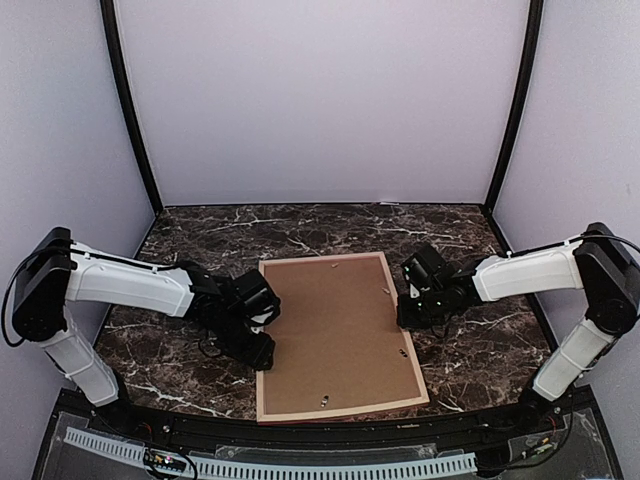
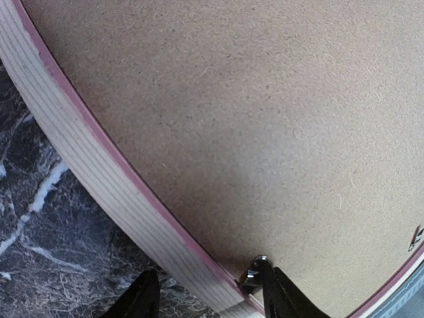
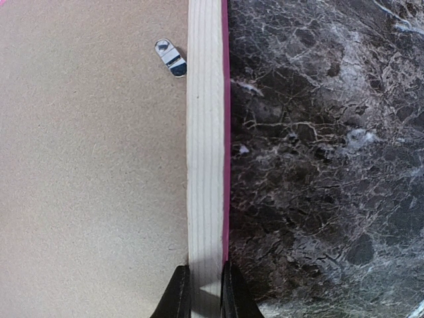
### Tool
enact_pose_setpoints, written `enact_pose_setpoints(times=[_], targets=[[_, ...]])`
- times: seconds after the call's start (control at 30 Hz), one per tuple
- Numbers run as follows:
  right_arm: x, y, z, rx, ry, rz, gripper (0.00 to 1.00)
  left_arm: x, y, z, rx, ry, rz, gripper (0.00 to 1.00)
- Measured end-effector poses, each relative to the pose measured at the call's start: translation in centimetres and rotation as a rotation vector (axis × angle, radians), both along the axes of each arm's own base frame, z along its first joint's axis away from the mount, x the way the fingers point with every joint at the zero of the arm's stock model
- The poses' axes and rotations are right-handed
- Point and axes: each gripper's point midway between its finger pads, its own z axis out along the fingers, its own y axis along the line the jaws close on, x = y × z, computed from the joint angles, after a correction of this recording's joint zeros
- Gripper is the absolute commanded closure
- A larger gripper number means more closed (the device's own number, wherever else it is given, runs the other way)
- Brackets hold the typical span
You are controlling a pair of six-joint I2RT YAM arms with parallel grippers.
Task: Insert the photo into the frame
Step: Press the fastener onto the backboard.
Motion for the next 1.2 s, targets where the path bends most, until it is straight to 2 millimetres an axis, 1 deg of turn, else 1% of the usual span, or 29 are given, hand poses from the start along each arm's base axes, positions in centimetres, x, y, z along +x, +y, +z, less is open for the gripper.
enact_pose_setpoints(times=[0.23, 0.4, 0.83, 0.93, 1.0, 1.03, 1.07, 1.1, 1.2], targets=[[0.00, 0.00, -0.01, 0.000, 0.000, 0.000, 0.88, 0.17, -0.07, -0.10, 0.005, -0.003, 0.001, 0.56], [0.03, 0.03, -0.01, 0.001, -0.001, 0.000, 0.88, 0.17, -0.16, -0.08, 0.003, -0.003, -0.001, 0.60], [0.26, 0.24, -0.02, 0.008, -0.009, 0.001, 0.88, 0.15, -0.07, -0.10, 0.006, -0.001, 0.000, 0.63], [0.23, 0.27, -0.02, 0.010, -0.007, 0.002, 0.88, 0.16, -0.07, -0.10, 0.007, -0.002, -0.002, 0.60], [0.23, 0.27, -0.04, 0.010, -0.007, 0.002, 0.88, 0.19, -0.09, -0.07, 0.007, -0.004, -0.007, 0.54], [0.23, 0.26, -0.04, 0.010, -0.006, 0.001, 0.88, 0.21, -0.11, -0.06, 0.007, -0.006, -0.009, 0.49], [0.23, 0.27, -0.04, 0.010, -0.006, 0.001, 0.88, 0.21, -0.12, -0.05, 0.006, -0.006, -0.010, 0.47], [0.22, 0.27, -0.04, 0.011, -0.006, 0.002, 0.88, 0.21, -0.12, -0.05, 0.007, -0.007, -0.015, 0.41], [0.35, 0.46, -0.03, 0.018, -0.010, 0.003, 0.88, 0.24, -0.14, -0.02, 0.006, -0.009, -0.018, 0.31]])
